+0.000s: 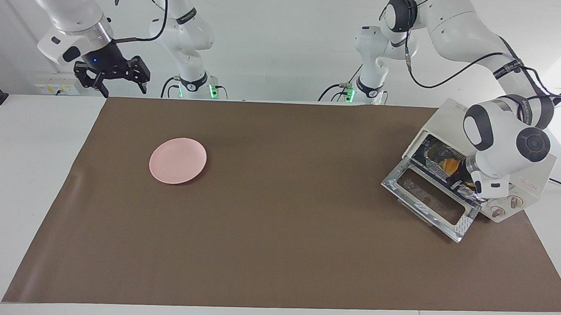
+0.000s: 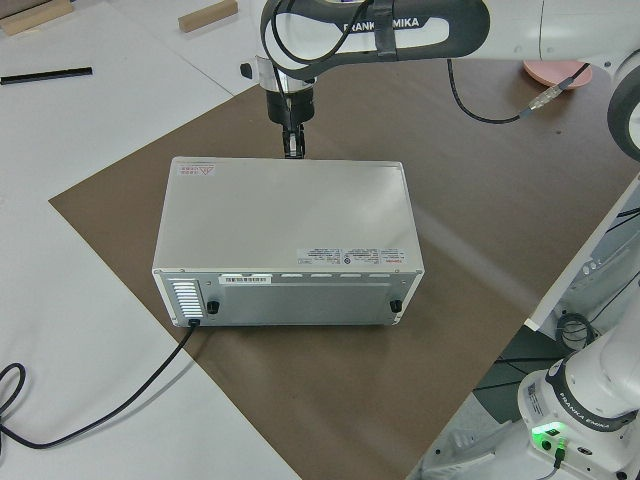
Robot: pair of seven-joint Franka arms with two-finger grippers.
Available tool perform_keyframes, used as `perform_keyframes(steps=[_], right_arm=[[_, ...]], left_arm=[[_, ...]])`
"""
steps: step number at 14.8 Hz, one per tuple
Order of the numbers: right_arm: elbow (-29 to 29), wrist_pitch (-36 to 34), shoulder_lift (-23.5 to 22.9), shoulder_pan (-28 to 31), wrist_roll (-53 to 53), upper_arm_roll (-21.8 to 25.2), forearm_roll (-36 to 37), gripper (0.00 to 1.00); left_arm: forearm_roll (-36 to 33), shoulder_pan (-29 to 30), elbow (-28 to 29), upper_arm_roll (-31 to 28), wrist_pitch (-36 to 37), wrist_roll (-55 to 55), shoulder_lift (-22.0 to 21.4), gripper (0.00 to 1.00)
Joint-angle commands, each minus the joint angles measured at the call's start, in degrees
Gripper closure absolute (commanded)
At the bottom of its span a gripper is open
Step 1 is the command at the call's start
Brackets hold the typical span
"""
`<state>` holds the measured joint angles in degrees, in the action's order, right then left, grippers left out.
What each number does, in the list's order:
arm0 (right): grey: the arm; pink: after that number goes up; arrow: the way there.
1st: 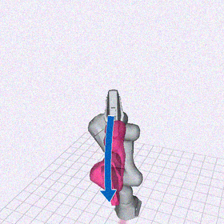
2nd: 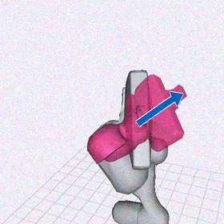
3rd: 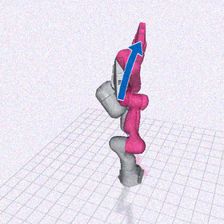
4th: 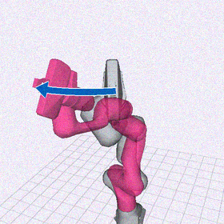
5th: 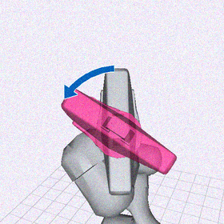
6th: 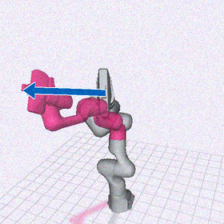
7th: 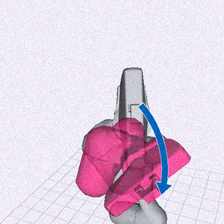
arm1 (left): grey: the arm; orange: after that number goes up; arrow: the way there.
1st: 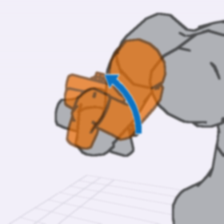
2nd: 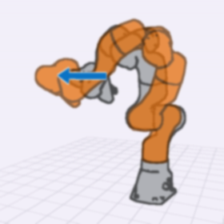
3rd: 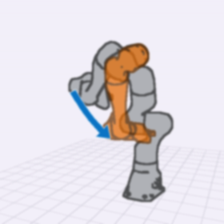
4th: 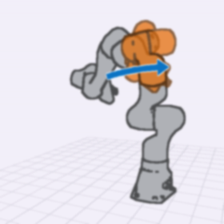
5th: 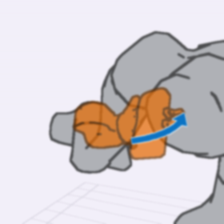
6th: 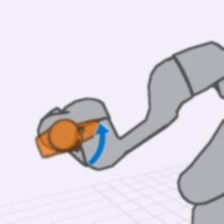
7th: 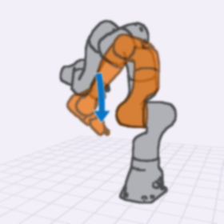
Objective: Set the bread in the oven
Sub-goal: 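Push the tray deeper into the oven and open the left gripper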
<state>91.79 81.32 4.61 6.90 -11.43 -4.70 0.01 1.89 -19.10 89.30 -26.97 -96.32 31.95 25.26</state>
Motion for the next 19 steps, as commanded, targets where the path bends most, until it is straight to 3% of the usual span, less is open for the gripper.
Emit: perform_keyframes(steps=[1, 3, 6, 7, 8, 9, 13, 16, 19], right_arm=[[0.76, -0.38, 0.76, 0.75, -0.26, -0.48, -0.18, 0.00], [0.67, -0.46, 0.76, 0.75, -0.26, -0.48, -0.18, 0.00], [0.67, -0.46, 0.76, 0.75, -0.26, -0.48, -0.18, 0.00], [0.67, -0.46, 0.76, 0.75, -0.26, -0.48, -0.18, 0.00], [0.67, -0.46, 0.76, 0.75, -0.26, -0.48, -0.18, 0.00], [0.67, -0.46, 0.76, 0.75, -0.26, -0.48, -0.18, 0.00], [0.67, -0.46, 0.76, 0.75, -0.26, -0.48, -0.18, 0.00], [0.67, -0.38, 0.76, 0.75, -0.26, -0.48, -0.18, 0.00], [0.67, -0.46, 0.76, 0.75, -0.26, -0.48, -0.18, 0.00]], left_arm=[[-1.71, 0.03, 3.95, -0.28, -2.03, -2.93, -2.84, 1.00], [-1.63, 0.11, 3.95, -0.28, -2.20, -4.26, -2.84, 0.70], [-1.63, 0.12, 3.86, -0.28, -2.20, -4.35, -2.84, 0.49], [-1.63, -0.06, 3.60, -0.28, -2.29, -4.26, -2.84, 0.34], [-1.63, -0.41, 3.33, -0.28, -2.38, -3.92, -2.67, 0.10], [-1.63, -0.76, 2.81, -0.28, -2.99, -3.65, -2.58, 0.00], [-1.71, -2.17, -3.68, -0.28, -0.11, -4.26, -2.93, 0.00], [-3.21, -3.14, -10.18, -0.01, 7.35, -10.99, -4.24, 0.00], [-2.68, -3.05, -8.11, 0.16, 13.51, -29.77, -13.62, 0.00]])
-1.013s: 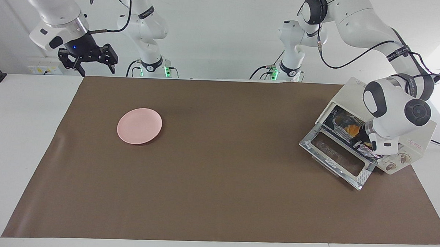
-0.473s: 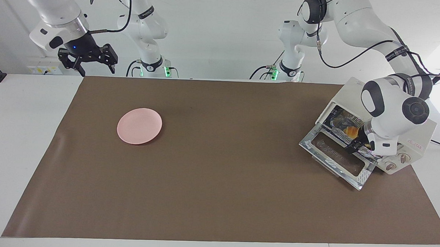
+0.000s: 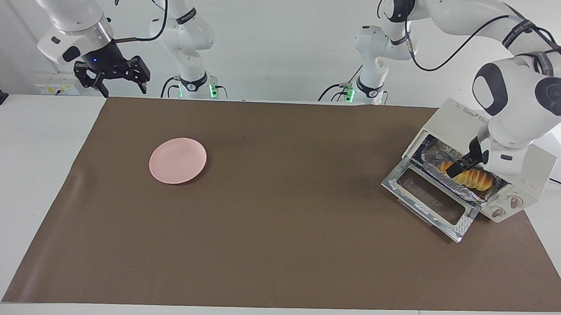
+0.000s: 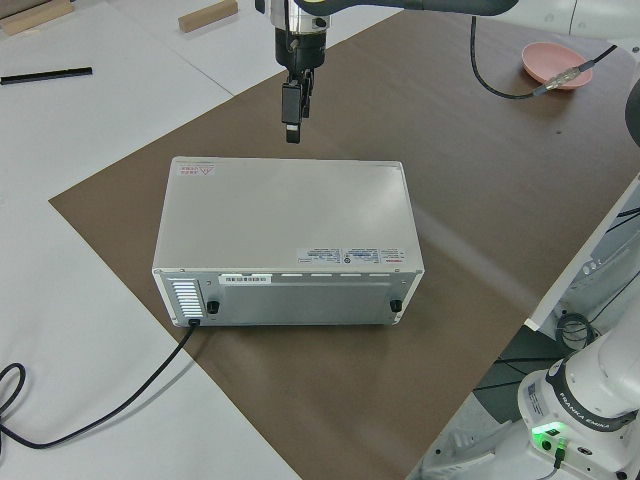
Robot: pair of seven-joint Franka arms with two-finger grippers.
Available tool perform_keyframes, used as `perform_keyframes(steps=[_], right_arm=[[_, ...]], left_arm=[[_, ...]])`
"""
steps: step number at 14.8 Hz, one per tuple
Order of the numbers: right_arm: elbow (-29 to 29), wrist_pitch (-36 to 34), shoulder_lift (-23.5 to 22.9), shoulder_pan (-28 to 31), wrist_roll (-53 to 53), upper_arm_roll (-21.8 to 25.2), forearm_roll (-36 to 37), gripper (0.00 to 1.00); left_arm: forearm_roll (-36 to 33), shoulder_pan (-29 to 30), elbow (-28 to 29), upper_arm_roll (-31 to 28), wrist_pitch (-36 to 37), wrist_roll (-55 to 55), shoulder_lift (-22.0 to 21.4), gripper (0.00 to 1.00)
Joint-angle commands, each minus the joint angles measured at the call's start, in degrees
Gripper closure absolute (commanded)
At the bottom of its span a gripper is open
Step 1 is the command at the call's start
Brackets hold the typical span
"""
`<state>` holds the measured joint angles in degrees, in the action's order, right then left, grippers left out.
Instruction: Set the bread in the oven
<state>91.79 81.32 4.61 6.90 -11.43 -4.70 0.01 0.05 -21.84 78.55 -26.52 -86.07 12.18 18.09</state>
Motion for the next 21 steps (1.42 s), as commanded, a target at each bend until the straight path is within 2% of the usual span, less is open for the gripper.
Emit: perform_keyframes(steps=[1, 5, 8, 9, 10, 12, 15, 18, 21], right_arm=[[0.67, -0.46, 0.76, 0.75, -0.26, -0.48, -0.18, 0.00], [0.67, -0.46, 0.76, 0.75, -0.26, -0.48, -0.18, 0.00], [0.67, -0.46, 0.76, 0.75, -0.26, -0.48, -0.18, 0.00], [0.67, -0.46, 0.76, 0.75, -0.26, -0.48, -0.18, 0.00], [0.67, -0.46, 0.76, 0.75, -0.26, -0.48, -0.18, 0.00], [0.67, -0.46, 0.76, 0.75, -0.26, -0.48, -0.18, 0.00], [0.67, -0.46, 0.76, 0.75, -0.26, -0.48, -0.18, 0.00], [0.67, -0.46, 0.76, 0.75, -0.26, -0.48, -0.18, 0.00], [0.67, -0.46, 0.76, 0.75, -0.26, -0.48, -0.18, 0.00]], left_arm=[[-0.84, -0.39, 4.14, -0.28, 4.85, -14.77, -9.19, 0.00], [-0.84, -2.50, 5.56, -0.11, 9.86, -18.33, -15.71, 0.00], [-0.84, -4.00, 8.54, 0.42, 9.35, -18.33, -17.56, 0.00], [-0.84, 0.88, 10.03, 4.51, 9.26, -18.50, -19.57, 0.00], [-0.84, 11.19, 14.40, 14.64, 9.17, -18.68, -22.28, 0.00], [-1.10, 13.31, 15.32, 17.38, 4.89, -18.16, -22.14, 0.00], [-0.40, 13.93, 14.53, 18.35, 5.56, -18.15, -20.91, 0.00], [-1.71, 14.11, 14.53, 21.94, 8.28, -17.89, -21.17, 0.00], [-2.77, 14.37, 15.49, 24.24, 6.72, -18.07, -21.43, 0.00]])
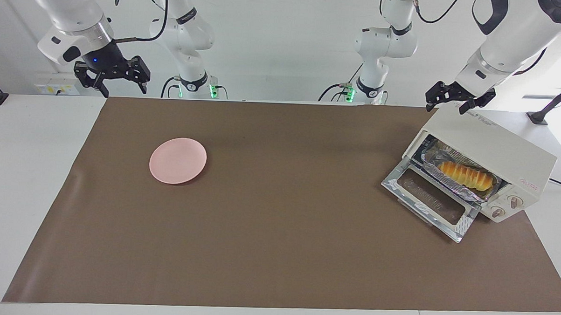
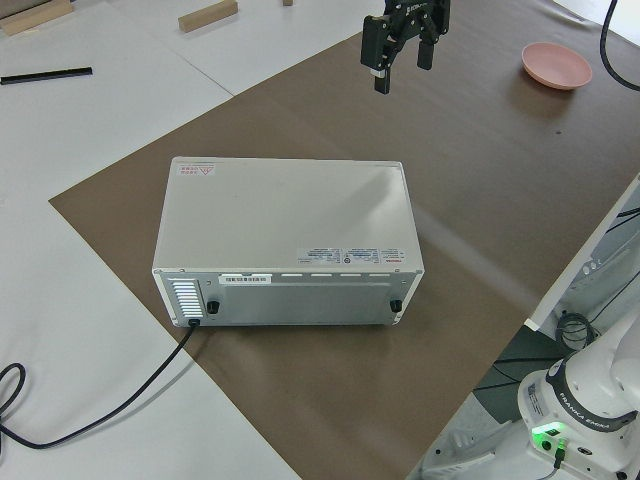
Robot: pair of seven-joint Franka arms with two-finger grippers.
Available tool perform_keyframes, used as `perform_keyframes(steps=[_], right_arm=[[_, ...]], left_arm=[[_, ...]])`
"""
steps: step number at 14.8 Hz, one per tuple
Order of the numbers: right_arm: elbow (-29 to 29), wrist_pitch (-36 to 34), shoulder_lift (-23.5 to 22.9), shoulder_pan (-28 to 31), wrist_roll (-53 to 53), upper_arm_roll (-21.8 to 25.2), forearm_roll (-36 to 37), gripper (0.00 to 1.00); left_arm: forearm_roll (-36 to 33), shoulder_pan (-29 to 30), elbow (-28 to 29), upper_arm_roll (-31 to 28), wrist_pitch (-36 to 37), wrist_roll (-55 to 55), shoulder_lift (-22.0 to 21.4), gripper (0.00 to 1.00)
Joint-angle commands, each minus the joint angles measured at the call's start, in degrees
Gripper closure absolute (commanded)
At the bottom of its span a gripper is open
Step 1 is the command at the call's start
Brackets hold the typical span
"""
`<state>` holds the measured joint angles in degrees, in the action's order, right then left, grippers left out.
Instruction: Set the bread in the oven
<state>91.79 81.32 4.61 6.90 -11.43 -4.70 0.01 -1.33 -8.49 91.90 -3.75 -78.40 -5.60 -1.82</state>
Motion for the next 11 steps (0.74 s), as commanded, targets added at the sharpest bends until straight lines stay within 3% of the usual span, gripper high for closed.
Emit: perform_keyframes(steps=[1, 11], right_arm=[[0.67, -0.46, 0.76, 0.75, -0.26, -0.48, -0.18, 0.00], [0.67, -0.46, 0.76, 0.75, -0.26, -0.48, -0.18, 0.00]], left_arm=[[-1.22, 1.02, 1.96, 1.55, -0.97, -0.64, -1.52, 0.00], [0.36, 2.25, 2.14, 3.92, -2.19, -0.73, -1.61, 0.00]])
